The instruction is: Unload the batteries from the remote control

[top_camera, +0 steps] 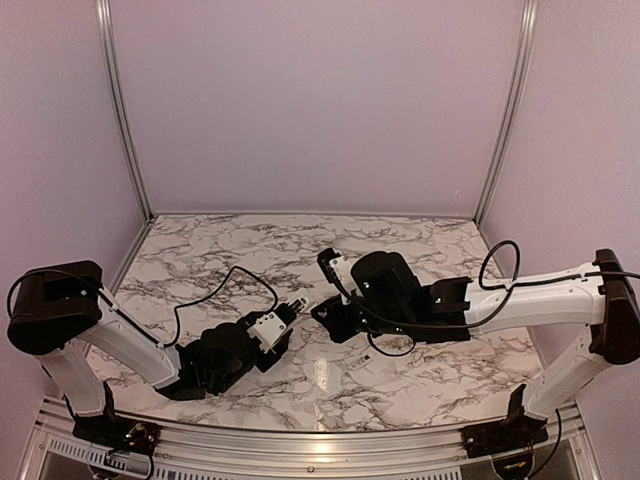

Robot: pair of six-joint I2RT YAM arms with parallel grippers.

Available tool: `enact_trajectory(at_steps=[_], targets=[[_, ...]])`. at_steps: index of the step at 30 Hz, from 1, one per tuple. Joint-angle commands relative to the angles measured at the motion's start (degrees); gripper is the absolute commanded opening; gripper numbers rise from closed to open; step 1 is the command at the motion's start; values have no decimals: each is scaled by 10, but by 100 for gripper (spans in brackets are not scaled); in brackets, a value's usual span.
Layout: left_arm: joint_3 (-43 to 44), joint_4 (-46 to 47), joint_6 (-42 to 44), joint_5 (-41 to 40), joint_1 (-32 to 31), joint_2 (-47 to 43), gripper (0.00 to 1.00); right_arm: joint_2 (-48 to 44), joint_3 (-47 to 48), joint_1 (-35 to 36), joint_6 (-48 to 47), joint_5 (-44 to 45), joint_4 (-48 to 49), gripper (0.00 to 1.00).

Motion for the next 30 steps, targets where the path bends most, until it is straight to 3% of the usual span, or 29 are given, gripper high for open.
enact_trajectory(at_steps=[1, 30], targets=[[15, -7, -4, -11, -4, 10, 0, 7, 27, 4, 0, 20, -10, 0], [63, -57, -14, -65, -21, 27, 0, 66, 85, 16, 33, 109, -74, 0]])
